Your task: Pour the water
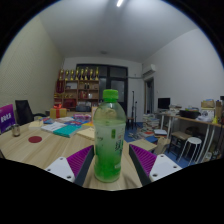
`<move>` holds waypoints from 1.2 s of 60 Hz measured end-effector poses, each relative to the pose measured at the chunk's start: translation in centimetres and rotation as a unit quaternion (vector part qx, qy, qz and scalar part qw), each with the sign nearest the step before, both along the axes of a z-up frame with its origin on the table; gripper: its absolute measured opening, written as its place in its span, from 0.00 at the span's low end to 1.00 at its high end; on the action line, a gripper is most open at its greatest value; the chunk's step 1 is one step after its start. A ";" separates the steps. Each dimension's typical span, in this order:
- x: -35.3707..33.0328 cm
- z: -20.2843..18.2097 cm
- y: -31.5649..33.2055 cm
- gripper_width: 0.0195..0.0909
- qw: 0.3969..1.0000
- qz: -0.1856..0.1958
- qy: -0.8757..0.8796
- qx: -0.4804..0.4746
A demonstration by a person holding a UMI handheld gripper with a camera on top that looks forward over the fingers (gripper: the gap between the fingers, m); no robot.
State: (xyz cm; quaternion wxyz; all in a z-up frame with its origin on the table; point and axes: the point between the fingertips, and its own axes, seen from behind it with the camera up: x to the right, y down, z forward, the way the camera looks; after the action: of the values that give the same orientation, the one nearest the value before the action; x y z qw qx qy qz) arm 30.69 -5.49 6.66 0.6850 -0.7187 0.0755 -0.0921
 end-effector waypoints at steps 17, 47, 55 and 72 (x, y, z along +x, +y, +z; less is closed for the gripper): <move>1.2 0.2 4.1 0.44 0.999 -0.027 0.044 -0.001; -7.9 5.1 5.3 0.25 0.995 0.002 -0.101 -0.006; -15.5 11.2 7.3 0.24 0.973 0.032 -0.228 -0.009; -34.3 13.3 15.8 0.25 0.781 0.073 -0.617 -0.064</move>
State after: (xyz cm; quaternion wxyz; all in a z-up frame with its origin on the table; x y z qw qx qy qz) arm -3.61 10.30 20.01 0.5421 -0.5542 -0.4217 -0.4703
